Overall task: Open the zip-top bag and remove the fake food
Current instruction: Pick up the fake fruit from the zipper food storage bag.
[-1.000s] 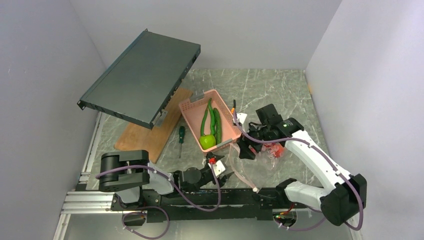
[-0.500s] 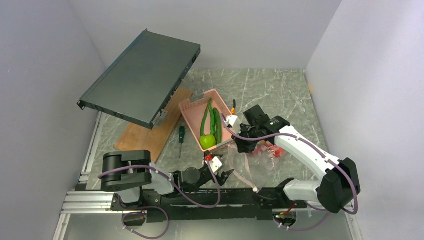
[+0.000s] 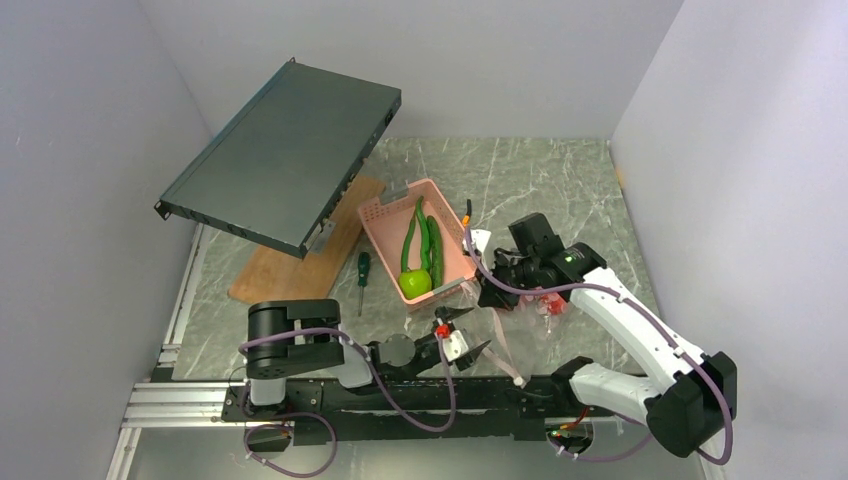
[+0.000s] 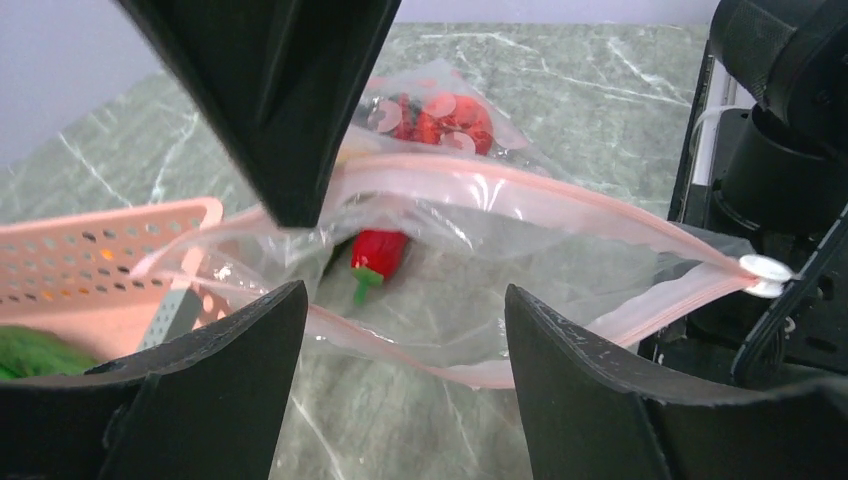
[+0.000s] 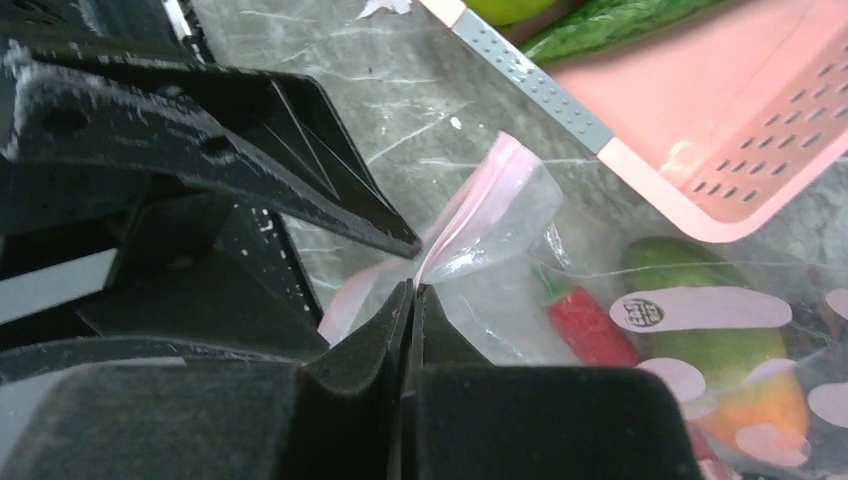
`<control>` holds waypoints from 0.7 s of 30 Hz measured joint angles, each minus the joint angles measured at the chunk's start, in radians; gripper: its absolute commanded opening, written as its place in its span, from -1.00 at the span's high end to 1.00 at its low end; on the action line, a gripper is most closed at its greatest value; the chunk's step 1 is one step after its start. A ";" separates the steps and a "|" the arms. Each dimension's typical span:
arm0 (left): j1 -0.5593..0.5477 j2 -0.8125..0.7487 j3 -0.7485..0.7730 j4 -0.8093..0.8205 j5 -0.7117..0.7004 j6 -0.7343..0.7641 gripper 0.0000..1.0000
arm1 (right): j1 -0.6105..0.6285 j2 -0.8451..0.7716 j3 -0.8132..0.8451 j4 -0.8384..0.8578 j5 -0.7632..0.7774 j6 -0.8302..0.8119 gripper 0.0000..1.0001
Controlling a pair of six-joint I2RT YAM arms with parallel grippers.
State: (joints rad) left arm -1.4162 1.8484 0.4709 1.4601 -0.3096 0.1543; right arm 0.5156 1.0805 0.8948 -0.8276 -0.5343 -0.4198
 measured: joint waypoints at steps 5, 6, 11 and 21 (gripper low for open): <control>0.000 0.018 0.091 -0.070 0.023 0.089 -0.42 | -0.001 -0.002 -0.004 -0.016 -0.048 -0.030 1.00; 0.000 0.026 0.100 -0.081 0.025 0.099 -0.39 | -0.006 -0.007 -0.004 -0.023 -0.059 -0.036 1.00; 0.006 0.075 0.122 -0.098 0.041 0.132 -0.29 | -0.004 -0.036 -0.004 -0.055 -0.121 -0.070 1.00; 0.014 0.116 0.180 -0.124 0.059 0.116 -0.04 | -0.003 -0.053 -0.004 -0.079 -0.164 -0.100 1.00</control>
State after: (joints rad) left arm -1.4017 1.9644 0.6510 1.3365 -0.2504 0.2699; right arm 0.5121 1.0275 0.8906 -0.9070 -0.6979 -0.5201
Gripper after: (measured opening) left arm 0.535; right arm 0.008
